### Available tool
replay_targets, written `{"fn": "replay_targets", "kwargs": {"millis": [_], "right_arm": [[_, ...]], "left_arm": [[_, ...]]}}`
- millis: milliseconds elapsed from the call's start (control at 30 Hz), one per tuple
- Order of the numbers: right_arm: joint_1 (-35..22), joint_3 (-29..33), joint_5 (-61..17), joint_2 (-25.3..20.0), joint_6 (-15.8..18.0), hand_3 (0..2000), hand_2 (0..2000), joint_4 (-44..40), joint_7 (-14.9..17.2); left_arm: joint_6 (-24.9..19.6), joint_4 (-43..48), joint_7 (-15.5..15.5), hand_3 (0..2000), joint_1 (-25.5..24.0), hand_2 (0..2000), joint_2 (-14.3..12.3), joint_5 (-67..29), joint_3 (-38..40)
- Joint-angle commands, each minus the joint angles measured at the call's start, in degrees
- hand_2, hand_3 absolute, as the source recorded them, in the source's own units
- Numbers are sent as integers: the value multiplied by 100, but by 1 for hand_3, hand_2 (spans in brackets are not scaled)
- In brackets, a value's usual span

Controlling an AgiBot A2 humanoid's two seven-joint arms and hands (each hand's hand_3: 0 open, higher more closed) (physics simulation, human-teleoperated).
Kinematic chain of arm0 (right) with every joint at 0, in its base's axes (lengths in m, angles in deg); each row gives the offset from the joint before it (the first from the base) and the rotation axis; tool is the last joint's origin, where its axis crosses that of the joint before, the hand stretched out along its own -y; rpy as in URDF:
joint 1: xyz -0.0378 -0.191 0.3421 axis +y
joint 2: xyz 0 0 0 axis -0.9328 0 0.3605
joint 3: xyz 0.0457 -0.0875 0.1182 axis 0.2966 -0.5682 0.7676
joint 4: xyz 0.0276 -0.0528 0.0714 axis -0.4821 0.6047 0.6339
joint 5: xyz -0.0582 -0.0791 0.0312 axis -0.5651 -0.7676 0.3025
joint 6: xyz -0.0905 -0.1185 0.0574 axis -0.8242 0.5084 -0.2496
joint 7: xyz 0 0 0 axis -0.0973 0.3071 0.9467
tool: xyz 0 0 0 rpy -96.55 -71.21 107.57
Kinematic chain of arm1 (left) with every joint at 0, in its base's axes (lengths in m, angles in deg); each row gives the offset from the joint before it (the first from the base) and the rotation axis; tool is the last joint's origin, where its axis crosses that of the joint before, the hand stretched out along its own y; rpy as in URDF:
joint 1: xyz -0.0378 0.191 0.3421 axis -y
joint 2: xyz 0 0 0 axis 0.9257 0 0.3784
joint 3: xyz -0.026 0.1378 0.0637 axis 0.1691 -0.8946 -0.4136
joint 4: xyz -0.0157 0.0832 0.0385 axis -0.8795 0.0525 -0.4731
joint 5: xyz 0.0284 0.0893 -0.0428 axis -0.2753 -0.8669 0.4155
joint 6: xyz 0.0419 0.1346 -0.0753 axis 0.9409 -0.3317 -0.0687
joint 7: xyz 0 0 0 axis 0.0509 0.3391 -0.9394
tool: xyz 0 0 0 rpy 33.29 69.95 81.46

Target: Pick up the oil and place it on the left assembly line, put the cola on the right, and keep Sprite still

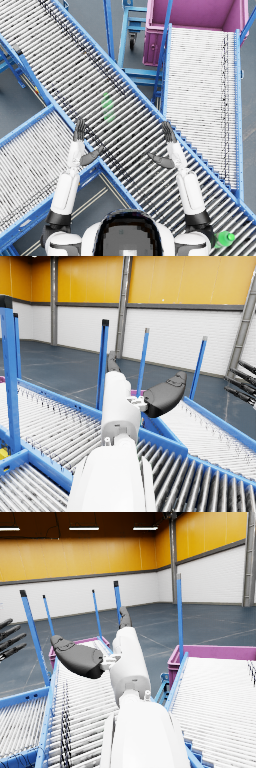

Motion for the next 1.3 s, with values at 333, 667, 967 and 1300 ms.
{"fn": "replay_targets", "kwargs": {"millis": [333, 667, 967, 1300], "right_arm": [[0, 0, 0, 0, 0, 0, 0, 0, 0], [0, 0, 0, 0, 0, 0, 0, 0, 0], [0, 0, 0, 0, 0, 0, 0, 0, 0], [0, 0, 0, 0, 0, 0, 0, 0, 0]], "left_arm": [[0, 0, 0, 0, 0, 0, 0, 0, 0], [0, 0, 0, 0, 0, 0, 0, 0, 0], [0, 0, 0, 0, 0, 0, 0, 0, 0], [0, 0, 0, 0, 0, 0, 0, 0, 0]]}}
